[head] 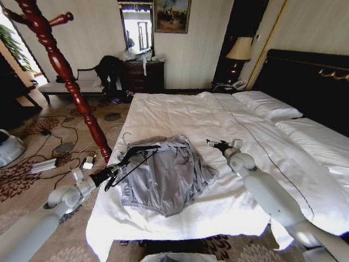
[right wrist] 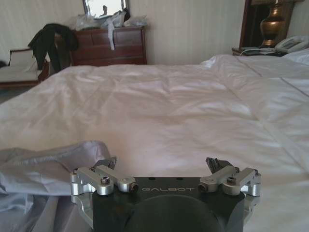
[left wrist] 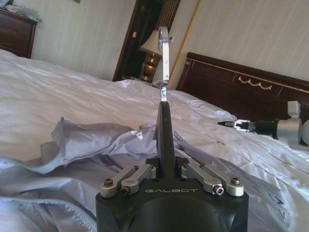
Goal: Pick up the clothes from the bed and hang them on the clothes hanger.
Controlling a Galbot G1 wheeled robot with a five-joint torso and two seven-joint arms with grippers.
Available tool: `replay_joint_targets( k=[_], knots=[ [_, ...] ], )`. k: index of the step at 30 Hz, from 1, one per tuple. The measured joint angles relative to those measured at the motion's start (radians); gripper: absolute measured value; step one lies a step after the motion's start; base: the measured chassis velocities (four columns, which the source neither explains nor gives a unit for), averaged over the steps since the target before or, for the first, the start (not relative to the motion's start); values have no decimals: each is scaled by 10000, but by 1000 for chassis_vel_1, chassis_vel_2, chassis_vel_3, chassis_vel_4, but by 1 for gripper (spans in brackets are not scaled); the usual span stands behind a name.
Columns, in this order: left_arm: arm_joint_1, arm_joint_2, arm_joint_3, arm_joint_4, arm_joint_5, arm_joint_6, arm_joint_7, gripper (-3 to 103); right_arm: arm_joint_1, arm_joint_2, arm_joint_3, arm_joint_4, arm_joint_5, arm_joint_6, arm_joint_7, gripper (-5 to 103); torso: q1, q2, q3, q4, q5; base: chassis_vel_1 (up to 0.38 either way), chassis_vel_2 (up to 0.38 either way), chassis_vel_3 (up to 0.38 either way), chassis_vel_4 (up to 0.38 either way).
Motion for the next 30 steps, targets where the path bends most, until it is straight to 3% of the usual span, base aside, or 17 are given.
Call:
replay_joint_targets(
  k=[3, 5, 10, 14, 17, 21, 30],
  knots=[
    [-84, -47, 109, 20, -35, 0, -4, 16, 462, 292, -475, -644, -230, 73, -107, 100, 0, 0, -1, 2, -16, 0, 0, 0, 0],
    [-127, -95, 194, 23, -41, 1, -9, 16, 1035, 654, -1084, -1641, -440, 232, -332, 100, -1, 0, 0, -12, -3, 0, 0, 0, 0],
    [-65, -165, 205, 81, -20, -5, -24, 16, 1926, 1285, -1573, -2864, -641, 473, -699, 100, 0, 0, -1, -16, -8, 0, 0, 0, 0],
    [140, -197, 181, 39, 63, -54, -26, 16, 2901, 2416, -1831, -4154, -551, 630, -986, 100, -2, 0, -2, 4, -10, 0, 0, 0, 0],
    [166, -238, 106, 19, 64, -84, -26, 16, 3324, 3126, -2063, -4990, -557, 696, -1222, 100, -1, 0, -2, 0, -11, 0, 0, 0, 0],
    [168, -255, -7, 20, -11, -93, -29, 16, 3381, 3412, -2154, -5654, -820, 792, -1297, 100, -2, 0, -1, -12, -6, 0, 0, 0, 0],
    [245, -205, -80, 48, -54, -115, -2, 16, 3282, 3433, -2048, -6383, -1072, 985, -1380, 100, -3, 0, -2, -11, -7, 0, 0, 0, 0]
  ],
)
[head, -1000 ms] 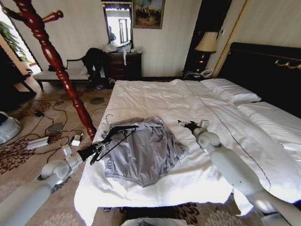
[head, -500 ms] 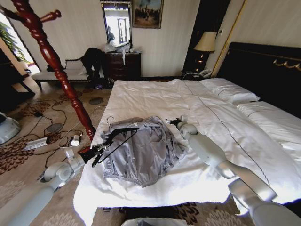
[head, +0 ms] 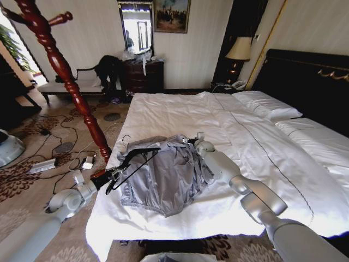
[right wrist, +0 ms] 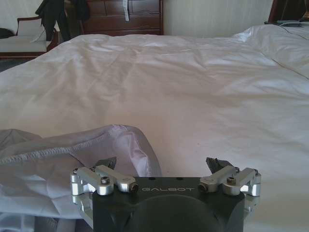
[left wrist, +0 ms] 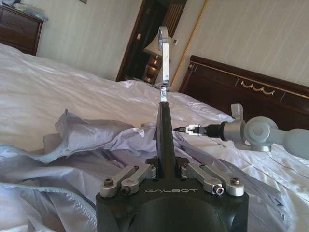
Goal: Pick up the clothes from the bed and hang them on the clothes hanger.
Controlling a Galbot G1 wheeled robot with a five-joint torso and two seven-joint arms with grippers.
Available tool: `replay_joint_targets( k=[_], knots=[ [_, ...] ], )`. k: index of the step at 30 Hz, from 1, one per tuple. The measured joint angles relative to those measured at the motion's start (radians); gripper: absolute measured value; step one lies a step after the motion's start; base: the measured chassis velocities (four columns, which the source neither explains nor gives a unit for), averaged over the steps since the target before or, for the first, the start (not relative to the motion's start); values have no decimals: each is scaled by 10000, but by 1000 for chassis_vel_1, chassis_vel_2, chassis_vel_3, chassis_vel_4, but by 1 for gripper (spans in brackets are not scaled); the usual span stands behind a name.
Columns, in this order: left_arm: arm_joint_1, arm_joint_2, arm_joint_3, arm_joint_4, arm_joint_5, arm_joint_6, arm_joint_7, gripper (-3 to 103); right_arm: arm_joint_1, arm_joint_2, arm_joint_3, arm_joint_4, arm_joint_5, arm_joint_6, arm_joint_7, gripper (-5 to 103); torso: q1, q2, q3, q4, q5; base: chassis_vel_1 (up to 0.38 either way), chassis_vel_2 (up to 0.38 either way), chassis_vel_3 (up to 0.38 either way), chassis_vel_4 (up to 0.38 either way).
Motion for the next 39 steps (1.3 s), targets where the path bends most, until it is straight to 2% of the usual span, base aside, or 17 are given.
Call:
replay_joint_targets(
  k=[10, 14, 17, 19, 22, 25, 26, 30, 33, 34, 35, 37, 39],
  knots=[
    [-251, 29, 193, 75, 40, -9, -25, 16, 110, 378, 193, -759, -403, 133, -122, 103, 0, 0, 0, 4, 1, 0, 0, 0, 0],
    [-146, 34, 197, 69, 76, -9, -31, 16, 174, 475, 230, -1256, -598, 281, -319, 87, 0, 1, -1, 4, 1, 0, 0, 0, 0],
    [-95, 37, 187, 98, 99, -9, -29, 16, 171, 483, 238, -1322, -633, 331, -364, 82, 1, 0, 0, 1, 1, 0, 0, 0, 0],
    [-72, 44, 167, 223, 171, -18, 10, 16, 141, 506, 240, -1279, -684, 366, -381, 71, 0, 1, 0, 3, 1, 0, 0, 0, 0],
    [-100, 53, 207, 347, 258, -36, 51, 16, 133, 532, 240, -1218, -688, 368, -381, 65, 0, 1, 0, 6, 1, 0, 0, 0, 0],
    [-209, 46, 304, 494, 306, -61, 77, 16, 133, 583, 180, -1165, -703, 369, -382, 49, 1, 1, 0, 3, 1, 0, 0, 0, 0],
    [-209, 46, 304, 494, 306, -61, 77, 16, 133, 583, 180, -1165, -703, 369, -382, 49, 1, 1, 0, 3, 1, 0, 0, 0, 0],
    [-304, 59, 374, 523, 301, -71, 81, 16, 137, 607, 134, -1216, -764, 380, -387, 27, 1, 1, 0, 3, 0, 0, 0, 0, 0],
    [-319, 66, 377, 529, 278, -76, 92, 16, 137, 599, 86, -1224, -775, 382, -398, 22, 0, 1, 0, 2, 1, 0, 0, 0, 0],
    [-314, 67, 377, 531, 275, -78, 99, 16, 134, 593, 61, -1219, -778, 382, -399, 16, 1, 1, 0, 2, 1, 0, 0, 0, 0],
    [-314, 67, 377, 531, 275, -78, 99, 16, 134, 593, 61, -1219, -778, 382, -399, 16, 1, 1, 0, 2, 1, 0, 0, 0, 0],
    [-282, 62, 376, 527, 274, -81, 104, 16, 127, 592, 47, -1191, -781, 382, -398, 6, 0, 1, 0, 3, 1, 0, 0, 0, 0],
    [-268, 58, 376, 516, 275, -82, 105, 16, 127, 591, 41, -1168, -786, 382, -396, 3, 0, 1, 0, 4, 1, 0, 0, 0, 0]
  ],
)
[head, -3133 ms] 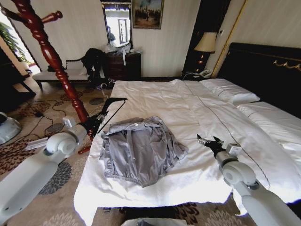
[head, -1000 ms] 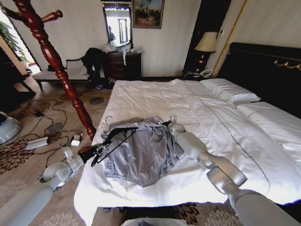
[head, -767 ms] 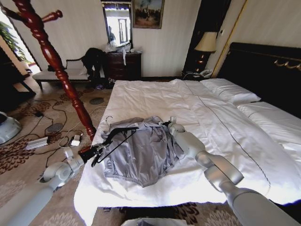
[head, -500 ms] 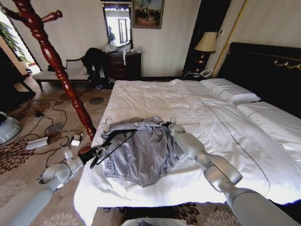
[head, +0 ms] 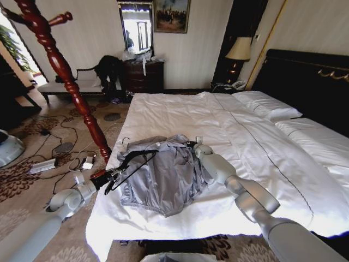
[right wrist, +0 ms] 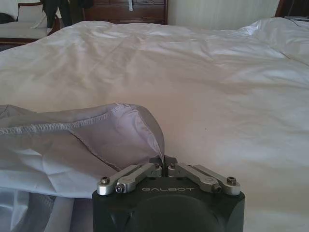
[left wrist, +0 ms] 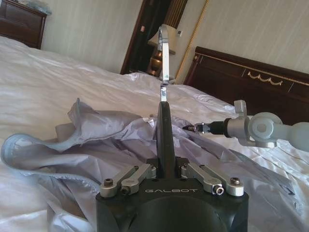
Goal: Pick up the clothes from the bed and hang them on the clothes hanger.
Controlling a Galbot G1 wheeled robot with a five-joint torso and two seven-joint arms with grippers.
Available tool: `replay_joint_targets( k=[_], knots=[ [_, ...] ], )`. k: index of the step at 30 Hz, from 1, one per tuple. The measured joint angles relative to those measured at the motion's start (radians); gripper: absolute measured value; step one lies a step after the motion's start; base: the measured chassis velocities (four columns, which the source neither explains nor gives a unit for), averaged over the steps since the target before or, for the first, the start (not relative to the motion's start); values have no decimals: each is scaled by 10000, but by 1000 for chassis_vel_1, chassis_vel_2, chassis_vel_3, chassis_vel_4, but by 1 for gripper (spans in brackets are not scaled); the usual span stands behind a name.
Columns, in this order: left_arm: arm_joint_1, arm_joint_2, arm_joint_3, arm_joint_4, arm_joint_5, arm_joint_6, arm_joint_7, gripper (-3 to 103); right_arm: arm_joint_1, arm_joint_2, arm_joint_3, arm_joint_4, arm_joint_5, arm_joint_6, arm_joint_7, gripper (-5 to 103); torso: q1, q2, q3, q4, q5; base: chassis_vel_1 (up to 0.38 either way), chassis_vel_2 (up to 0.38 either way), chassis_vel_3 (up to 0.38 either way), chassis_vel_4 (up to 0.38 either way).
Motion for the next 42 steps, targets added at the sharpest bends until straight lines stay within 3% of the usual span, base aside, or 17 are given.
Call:
replay_joint_targets(
  k=[7, 11, 21, 27, 42],
  knots=[
    [85, -4, -22, -179, 0, 0, 1, 16, -74, -270, -33, 674, -101, 63, 155, 0, 0, 0, 0, 2, 1, 0, 0, 0, 0],
    [137, -46, -24, -385, 0, 1, -3, 16, -372, -1224, -28, 2415, -251, 75, 406, 0, 0, 0, 0, -1, 2, 0, 0, 0, 0],
    [-529, -89, 435, -677, -161, 82, -183, 16, -760, -2609, 226, 4793, 52, -41, 781, 0, 0, 0, -1, -3, 3, 0, 0, 0, 0],
    [-1172, -154, 892, -557, -485, 235, -225, 16, -1109, -3458, 374, 6968, 823, -367, 1112, 0, 0, 0, -1, 0, 2, 0, 0, 0, 0],
    [-1811, -413, 1642, -221, -1000, 611, -167, 16, -1403, -3554, 235, 8784, 1809, -802, 1420, 0, 0, 0, 0, 4, 1, 0, 0, 0, 0]
  ],
)
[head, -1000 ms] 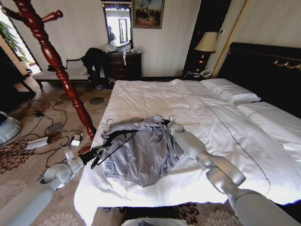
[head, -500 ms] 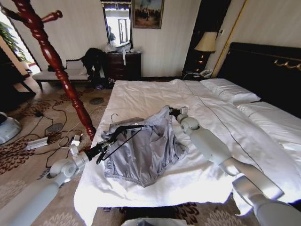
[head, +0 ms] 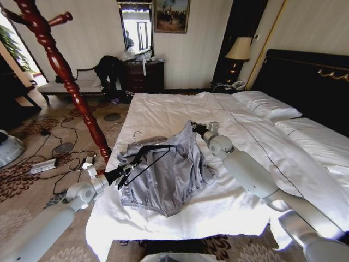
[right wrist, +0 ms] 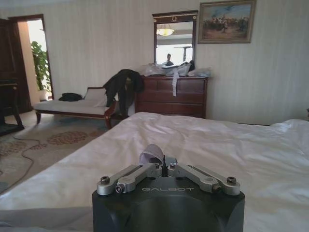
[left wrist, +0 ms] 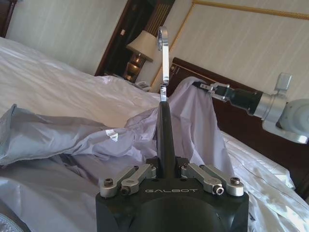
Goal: Pick up the clothes from the bed and hang them on the clothes hanger.
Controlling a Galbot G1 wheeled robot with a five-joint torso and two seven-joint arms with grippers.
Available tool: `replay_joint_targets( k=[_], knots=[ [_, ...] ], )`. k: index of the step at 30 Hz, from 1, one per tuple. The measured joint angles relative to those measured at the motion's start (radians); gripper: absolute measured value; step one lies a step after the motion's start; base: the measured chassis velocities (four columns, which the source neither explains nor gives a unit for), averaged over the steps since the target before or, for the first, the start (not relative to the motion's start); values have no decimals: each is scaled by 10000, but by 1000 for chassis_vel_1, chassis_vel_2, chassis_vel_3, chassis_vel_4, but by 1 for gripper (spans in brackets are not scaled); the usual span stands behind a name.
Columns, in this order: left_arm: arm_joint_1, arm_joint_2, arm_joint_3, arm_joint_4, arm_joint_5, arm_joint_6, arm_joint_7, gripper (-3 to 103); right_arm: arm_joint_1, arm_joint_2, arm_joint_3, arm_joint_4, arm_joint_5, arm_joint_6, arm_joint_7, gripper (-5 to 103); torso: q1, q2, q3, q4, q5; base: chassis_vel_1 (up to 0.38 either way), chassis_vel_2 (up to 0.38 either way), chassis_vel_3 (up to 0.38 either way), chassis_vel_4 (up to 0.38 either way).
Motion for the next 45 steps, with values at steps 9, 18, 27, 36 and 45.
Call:
replay_joint_targets(
  k=[9, 18, 27, 36, 45],
  knots=[
    [-1346, -606, 1340, 689, -273, 68, -124, 16, 173, -82, -98, 1109, 762, -304, 313, 0, 0, 0, 0, -6, -3, 0, 0, 0, 0],
    [-3009, -1628, 2600, 1621, -581, 112, -241, 16, -458, -406, 224, 1794, 1168, -499, 472, 0, 0, 0, 0, -4, 1, 0, 0, 0, 0],
    [-4078, -1853, 3696, 2063, -747, 227, -244, 16, -825, -528, 383, 2183, 1558, -653, 702, 0, 0, 0, 0, -2, 0, 0, 0, 0, 0],
    [-5077, -2155, 4801, 2677, -844, 243, -140, 16, -971, -538, 349, 2770, 2258, -877, 876, 0, 0, -1, 0, -2, -1, 0, 0, 0, 0],
    [-6208, -2987, 5452, 3901, -857, 241, -54, 16, -1479, -912, 299, 3668, 2556, -1069, 920, 0, 1, 0, 0, -4, 0, 0, 0, 0, 0]
  ],
)
